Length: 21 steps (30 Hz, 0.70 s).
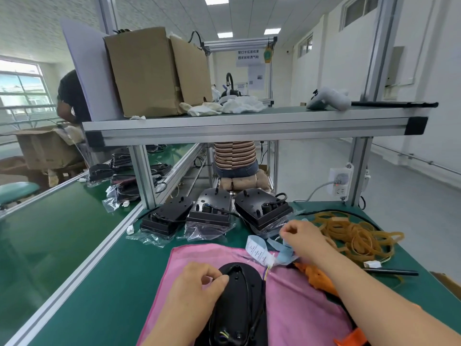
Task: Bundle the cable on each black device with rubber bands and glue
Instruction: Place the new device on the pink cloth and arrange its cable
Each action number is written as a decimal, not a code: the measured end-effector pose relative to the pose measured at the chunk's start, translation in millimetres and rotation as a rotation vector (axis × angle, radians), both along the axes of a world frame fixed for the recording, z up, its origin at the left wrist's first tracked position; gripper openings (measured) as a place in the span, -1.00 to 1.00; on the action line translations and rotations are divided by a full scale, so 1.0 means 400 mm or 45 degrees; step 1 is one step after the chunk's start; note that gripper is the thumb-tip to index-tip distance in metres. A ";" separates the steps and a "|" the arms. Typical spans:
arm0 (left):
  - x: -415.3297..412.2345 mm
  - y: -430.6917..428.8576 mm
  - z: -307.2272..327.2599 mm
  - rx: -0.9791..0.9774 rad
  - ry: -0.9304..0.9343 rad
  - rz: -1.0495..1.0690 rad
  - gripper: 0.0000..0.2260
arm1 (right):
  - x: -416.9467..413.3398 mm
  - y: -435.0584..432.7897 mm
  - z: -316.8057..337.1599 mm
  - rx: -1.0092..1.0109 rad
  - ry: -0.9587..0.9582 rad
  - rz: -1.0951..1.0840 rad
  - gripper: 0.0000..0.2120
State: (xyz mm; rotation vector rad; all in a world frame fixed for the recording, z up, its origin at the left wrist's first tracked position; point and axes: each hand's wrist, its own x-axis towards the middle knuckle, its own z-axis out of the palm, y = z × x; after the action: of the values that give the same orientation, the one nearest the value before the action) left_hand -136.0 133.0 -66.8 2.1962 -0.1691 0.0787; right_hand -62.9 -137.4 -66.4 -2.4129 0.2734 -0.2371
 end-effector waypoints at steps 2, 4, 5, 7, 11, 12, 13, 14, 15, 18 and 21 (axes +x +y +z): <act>0.002 -0.009 -0.001 -0.027 0.005 0.001 -0.89 | -0.008 0.034 -0.002 -0.116 0.089 0.213 -0.86; 0.004 -0.019 0.005 -0.049 -0.007 -0.024 -0.89 | -0.012 0.059 -0.008 -0.295 0.256 0.347 -0.72; 0.005 -0.024 0.009 -0.060 -0.015 -0.041 -0.88 | -0.011 0.062 -0.012 -0.365 0.318 0.367 -0.68; 0.009 -0.034 0.016 -0.065 -0.031 -0.066 -0.88 | -0.011 0.054 -0.022 -0.456 0.352 0.331 -0.71; 0.020 -0.045 0.033 -0.072 -0.077 -0.079 -0.89 | -0.020 0.020 -0.015 -0.017 0.058 0.115 -0.96; 0.025 -0.047 0.037 -0.065 -0.094 -0.084 -0.89 | -0.023 0.010 -0.006 0.205 -0.016 0.042 -0.93; 0.029 -0.051 0.040 -0.064 -0.109 -0.087 -0.89 | -0.025 0.000 0.006 0.379 -0.072 -0.024 -0.90; 0.034 -0.055 0.044 -0.071 -0.122 -0.088 -0.90 | -0.023 -0.011 0.014 0.486 -0.108 -0.070 -0.90; 0.037 -0.060 0.048 -0.080 -0.132 -0.091 -0.91 | -0.020 -0.019 0.021 0.583 -0.130 -0.099 -0.92; 0.048 -0.092 0.064 -0.100 -0.176 -0.136 -0.92 | -0.020 -0.030 0.036 0.851 -0.167 -0.121 -0.91; 0.063 -0.134 0.082 -0.093 -0.197 -0.197 -0.90 | -0.020 -0.032 0.040 0.945 -0.162 -0.092 -0.90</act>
State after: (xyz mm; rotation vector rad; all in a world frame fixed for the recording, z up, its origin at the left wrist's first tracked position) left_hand -110.7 79.3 -33.9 2.0968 -0.4158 0.1655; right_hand -71.0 -150.1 -50.6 -1.6501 0.3221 -0.2637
